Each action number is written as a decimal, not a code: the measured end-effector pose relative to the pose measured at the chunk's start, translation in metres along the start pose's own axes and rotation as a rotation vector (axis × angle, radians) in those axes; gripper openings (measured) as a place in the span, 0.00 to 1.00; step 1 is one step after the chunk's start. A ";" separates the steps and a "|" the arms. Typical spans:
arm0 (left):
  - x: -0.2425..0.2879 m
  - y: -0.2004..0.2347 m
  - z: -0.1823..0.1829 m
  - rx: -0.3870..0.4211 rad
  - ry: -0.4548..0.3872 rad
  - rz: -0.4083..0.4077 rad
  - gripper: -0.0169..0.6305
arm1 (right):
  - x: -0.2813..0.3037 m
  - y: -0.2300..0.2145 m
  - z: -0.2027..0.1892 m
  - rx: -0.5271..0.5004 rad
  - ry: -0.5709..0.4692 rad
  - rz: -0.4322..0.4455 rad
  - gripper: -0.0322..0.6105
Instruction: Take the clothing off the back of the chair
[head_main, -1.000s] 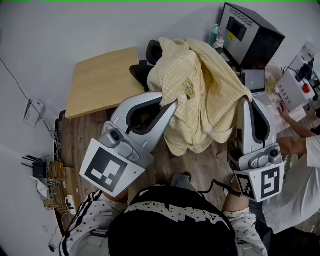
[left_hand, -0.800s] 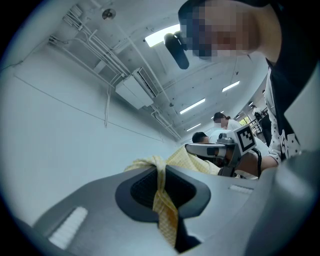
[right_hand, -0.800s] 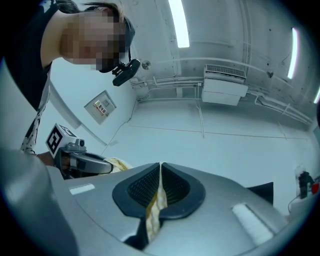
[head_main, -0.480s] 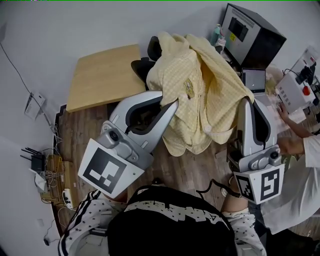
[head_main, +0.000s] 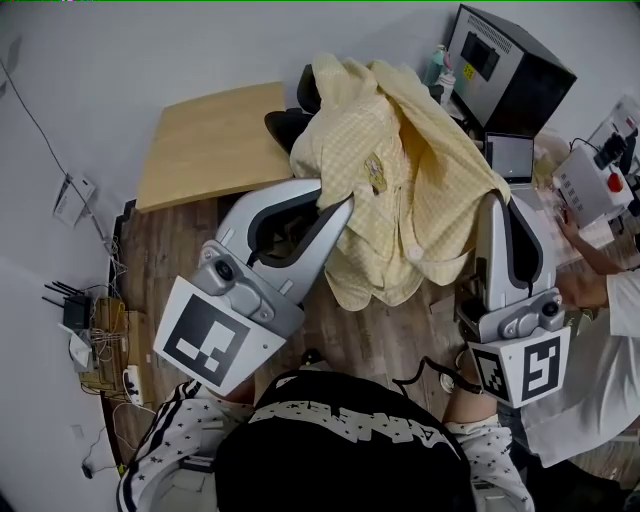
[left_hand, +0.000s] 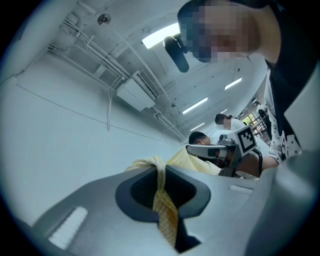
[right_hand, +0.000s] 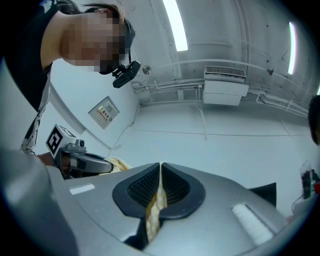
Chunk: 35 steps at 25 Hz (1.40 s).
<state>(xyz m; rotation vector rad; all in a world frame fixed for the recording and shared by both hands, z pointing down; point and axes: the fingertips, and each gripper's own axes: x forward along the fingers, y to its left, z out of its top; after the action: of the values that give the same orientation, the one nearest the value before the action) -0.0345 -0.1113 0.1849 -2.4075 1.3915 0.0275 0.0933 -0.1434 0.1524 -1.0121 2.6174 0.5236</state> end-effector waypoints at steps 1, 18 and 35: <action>0.000 0.000 0.002 -0.001 -0.001 0.001 0.07 | 0.000 0.000 0.001 -0.001 0.000 0.003 0.08; -0.015 -0.041 0.038 0.055 -0.049 -0.005 0.07 | -0.045 0.005 0.036 -0.022 -0.063 0.018 0.08; -0.008 -0.057 0.059 0.065 -0.098 -0.033 0.07 | -0.059 -0.005 0.060 -0.052 -0.126 0.013 0.08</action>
<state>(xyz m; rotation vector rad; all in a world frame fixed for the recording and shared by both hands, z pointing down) 0.0193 -0.0605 0.1486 -2.3427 1.2891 0.0887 0.1472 -0.0866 0.1204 -0.9459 2.5128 0.6396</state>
